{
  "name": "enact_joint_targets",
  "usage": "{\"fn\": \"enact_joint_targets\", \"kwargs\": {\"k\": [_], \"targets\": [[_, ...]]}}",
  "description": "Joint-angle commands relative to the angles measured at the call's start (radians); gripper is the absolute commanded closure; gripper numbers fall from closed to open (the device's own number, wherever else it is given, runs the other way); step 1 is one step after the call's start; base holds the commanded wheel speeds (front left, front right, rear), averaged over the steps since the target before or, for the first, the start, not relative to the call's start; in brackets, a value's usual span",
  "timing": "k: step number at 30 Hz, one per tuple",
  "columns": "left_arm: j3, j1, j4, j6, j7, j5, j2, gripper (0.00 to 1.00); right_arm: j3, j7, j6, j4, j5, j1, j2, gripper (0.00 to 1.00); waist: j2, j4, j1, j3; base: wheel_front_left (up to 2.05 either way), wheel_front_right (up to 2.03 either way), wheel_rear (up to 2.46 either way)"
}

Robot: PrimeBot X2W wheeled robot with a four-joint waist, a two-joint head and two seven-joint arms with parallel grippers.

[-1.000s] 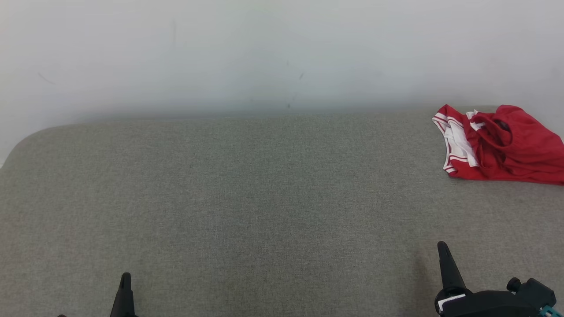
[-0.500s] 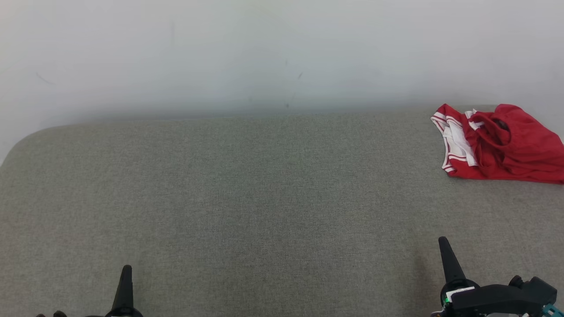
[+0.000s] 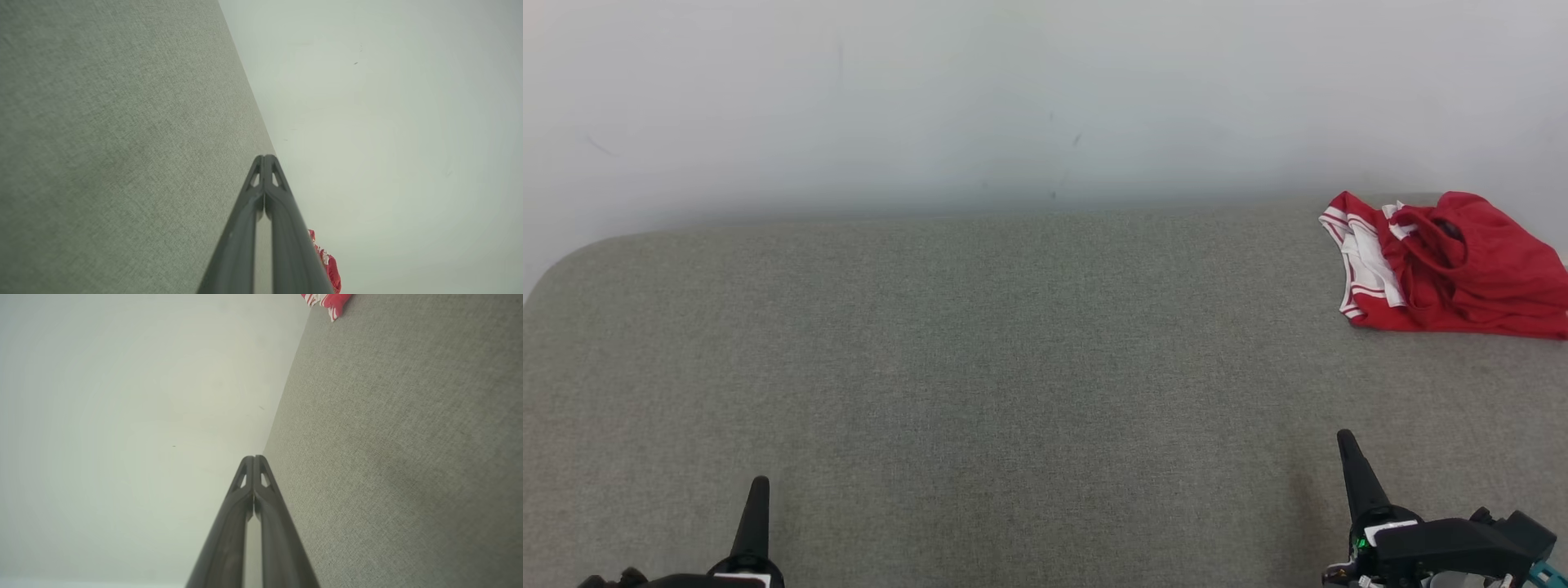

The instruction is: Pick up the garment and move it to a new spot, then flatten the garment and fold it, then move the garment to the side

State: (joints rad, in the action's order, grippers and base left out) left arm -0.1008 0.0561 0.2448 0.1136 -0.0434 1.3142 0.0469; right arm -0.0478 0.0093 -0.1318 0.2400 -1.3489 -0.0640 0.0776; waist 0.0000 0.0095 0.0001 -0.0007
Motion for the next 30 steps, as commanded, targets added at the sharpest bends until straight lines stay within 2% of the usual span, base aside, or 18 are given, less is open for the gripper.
{"fn": "enact_joint_targets", "kwargs": {"k": [1,30], "targets": [[-0.004,0.02,-0.003,0.003,-0.007,0.03,0.005,1.0,-0.004,0.007,0.001,-0.004,-0.029,-0.017,0.004,1.0,0.0,0.0,-0.0001,0.0,0.0,0.0,0.0],[-0.014,0.054,0.003,0.018,-0.063,0.252,0.005,1.0,-0.026,0.065,0.002,0.004,-0.249,-0.04,0.001,1.0,0.0,-0.008,-0.0001,0.002,0.0,0.0,0.0]]}}
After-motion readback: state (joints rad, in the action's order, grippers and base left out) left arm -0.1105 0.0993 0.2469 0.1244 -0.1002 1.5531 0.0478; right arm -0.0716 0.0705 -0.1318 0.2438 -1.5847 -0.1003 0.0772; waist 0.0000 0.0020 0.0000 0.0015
